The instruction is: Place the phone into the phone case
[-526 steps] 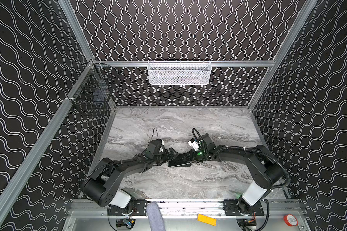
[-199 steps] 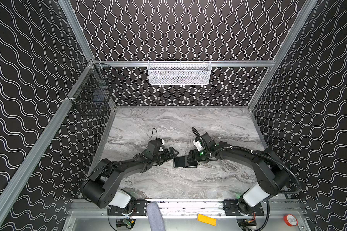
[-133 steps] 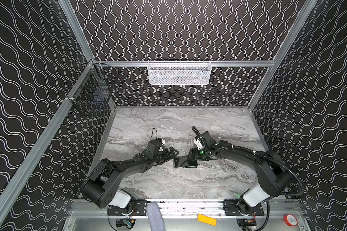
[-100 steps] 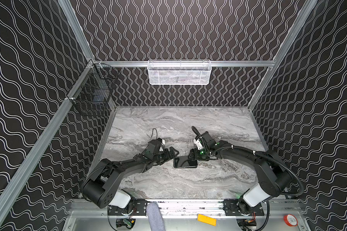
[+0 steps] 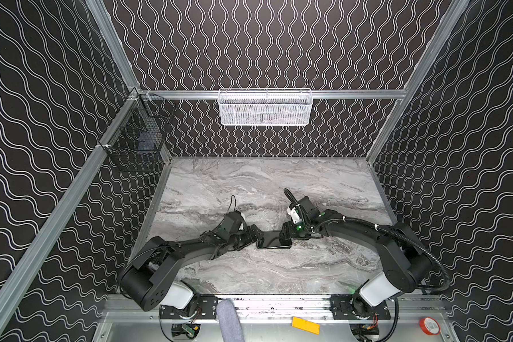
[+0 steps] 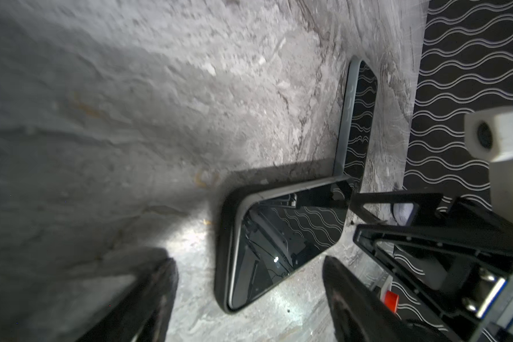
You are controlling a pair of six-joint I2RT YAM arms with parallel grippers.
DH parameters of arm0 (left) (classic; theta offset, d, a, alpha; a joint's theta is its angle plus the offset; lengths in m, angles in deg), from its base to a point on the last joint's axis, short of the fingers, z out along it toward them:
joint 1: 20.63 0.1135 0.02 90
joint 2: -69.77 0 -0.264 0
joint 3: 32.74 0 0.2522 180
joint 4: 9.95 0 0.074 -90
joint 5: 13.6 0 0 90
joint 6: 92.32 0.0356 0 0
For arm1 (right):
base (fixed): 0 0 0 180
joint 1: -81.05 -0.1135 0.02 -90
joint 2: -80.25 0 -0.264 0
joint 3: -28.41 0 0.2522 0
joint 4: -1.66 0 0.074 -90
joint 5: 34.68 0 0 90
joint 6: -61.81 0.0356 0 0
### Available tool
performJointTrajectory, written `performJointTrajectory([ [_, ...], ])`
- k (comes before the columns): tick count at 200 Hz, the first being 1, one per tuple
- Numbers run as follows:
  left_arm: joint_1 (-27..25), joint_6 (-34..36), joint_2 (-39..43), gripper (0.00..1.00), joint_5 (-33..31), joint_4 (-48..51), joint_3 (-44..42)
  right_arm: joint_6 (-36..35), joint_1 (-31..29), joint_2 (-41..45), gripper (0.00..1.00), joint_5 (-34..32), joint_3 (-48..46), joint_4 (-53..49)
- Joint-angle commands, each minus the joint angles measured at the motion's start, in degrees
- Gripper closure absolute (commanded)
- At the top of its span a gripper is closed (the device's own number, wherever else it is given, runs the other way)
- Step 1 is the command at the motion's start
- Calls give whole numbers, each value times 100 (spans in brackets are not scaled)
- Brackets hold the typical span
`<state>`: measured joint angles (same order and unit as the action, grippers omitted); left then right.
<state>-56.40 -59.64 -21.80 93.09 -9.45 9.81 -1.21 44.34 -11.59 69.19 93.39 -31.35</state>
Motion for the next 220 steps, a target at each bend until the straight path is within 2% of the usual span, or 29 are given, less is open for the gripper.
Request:
performJointTrajectory([
  [1, -111, -305, 5, 21, -51, -317, -39, 45, -3, 84, 37, 41, -58, 68],
  [67, -266, -525, -306, 40, -235, -524, -59, 76, -12, 209, 43, 151, -220, 202],
  [92, -292, -544, -377, 44, -253, -548, -23, 78, -18, 215, 44, 195, -296, 245],
  [130, -310, -529, -423, 44, -245, -527, 3, 96, -29, 217, 47, 273, -327, 322],
  [145, -311, -526, -454, 49, -227, -559, -1, 97, -39, 217, 50, 283, -310, 329],
  [193, -315, -535, -497, 52, -239, -596, -27, 64, -64, 278, 53, 266, -276, 316],
  [220, -309, -545, -550, 58, -231, -642, -28, 79, -64, 245, 53, 289, -277, 325],
])
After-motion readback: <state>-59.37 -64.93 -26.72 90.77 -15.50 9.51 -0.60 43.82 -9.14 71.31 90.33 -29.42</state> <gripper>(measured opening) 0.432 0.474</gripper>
